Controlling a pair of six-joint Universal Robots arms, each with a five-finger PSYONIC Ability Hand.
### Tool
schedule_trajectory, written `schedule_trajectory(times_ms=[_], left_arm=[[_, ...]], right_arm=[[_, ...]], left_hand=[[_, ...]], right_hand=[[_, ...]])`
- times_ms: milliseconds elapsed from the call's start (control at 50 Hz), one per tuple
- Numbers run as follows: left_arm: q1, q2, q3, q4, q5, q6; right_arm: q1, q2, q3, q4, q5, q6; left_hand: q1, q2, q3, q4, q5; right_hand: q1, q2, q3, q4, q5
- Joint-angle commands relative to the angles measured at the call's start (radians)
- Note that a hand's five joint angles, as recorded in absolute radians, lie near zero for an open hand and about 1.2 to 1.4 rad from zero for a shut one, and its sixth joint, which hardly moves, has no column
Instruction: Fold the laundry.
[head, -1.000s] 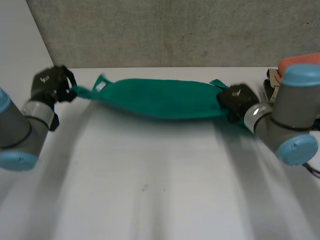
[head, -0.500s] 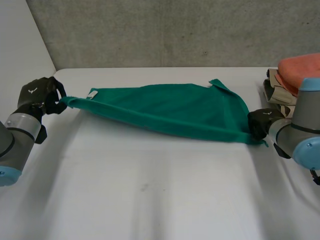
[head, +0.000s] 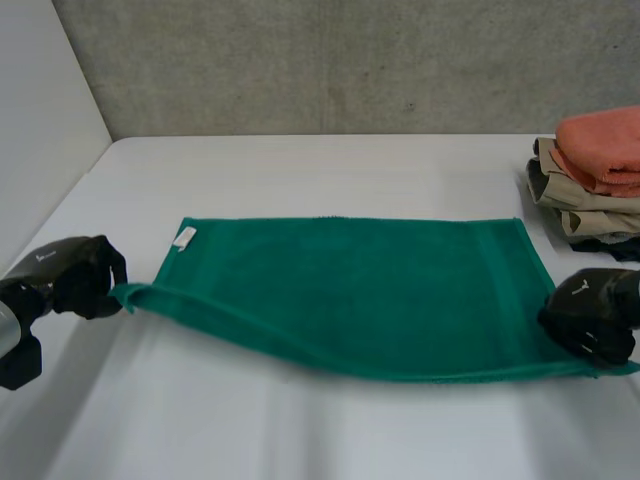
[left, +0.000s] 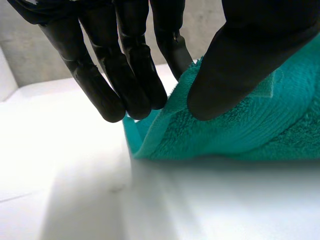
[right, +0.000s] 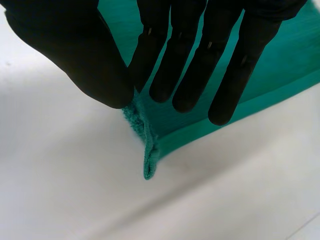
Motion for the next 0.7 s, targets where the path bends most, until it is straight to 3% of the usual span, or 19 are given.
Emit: schedule_trajectory(times_ms=[20,360,620,640,660,680,700], left_arm=[[-0.061,-0.131,0.072,0.051,-0.026,0.054],[-0.308,-0.598,0.652,0.062,-0.452,-0.037],[-0.414,-0.871,1.04,0.059,-0.616,-0.038],[-0.42,-0.883,1.057,0.062,-0.61,-0.038],[-0.426,-0.894,1.073,0.059,-0.601,-0.04],[-0.44,-0.911,1.098,0.057,-0.58,-0.043],[-0.444,-0.917,1.106,0.056,-0.574,-0.044]], right_arm=[[0.078,0.102,-0.098,-0.206,0.009,0.141],[0.153,0.381,-0.32,-0.879,0.087,0.264],[0.186,0.628,-0.619,-0.996,0.117,0.278],[0.187,0.643,-0.641,-0.995,0.118,0.278],[0.189,0.662,-0.659,-0.992,0.124,0.278],[0.196,0.691,-0.691,-0.975,0.149,0.272],[0.202,0.703,-0.702,-0.964,0.167,0.267]], left_hand=[[0.245,0.198,0.206,0.199,0.245],[0.245,0.198,0.206,0.199,0.245],[0.245,0.198,0.206,0.199,0.245],[0.182,0.134,0.142,0.135,0.181],[-0.174,-0.221,-0.213,-0.22,-0.174],[-0.977,-1.024,-1.016,-1.023,-0.977],[-0.977,-1.024,-1.016,-1.023,-0.977]], right_hand=[[0.263,0.219,0.21,0.202,0.239],[0.263,0.219,0.21,0.202,0.239],[0.263,0.219,0.21,0.202,0.239],[0.263,0.219,0.21,0.202,0.239],[-0.058,-0.101,-0.11,-0.118,-0.081],[-0.959,-1.003,-1.012,-1.02,-0.983],[-0.959,-1.003,-1.012,-1.02,-0.983]])
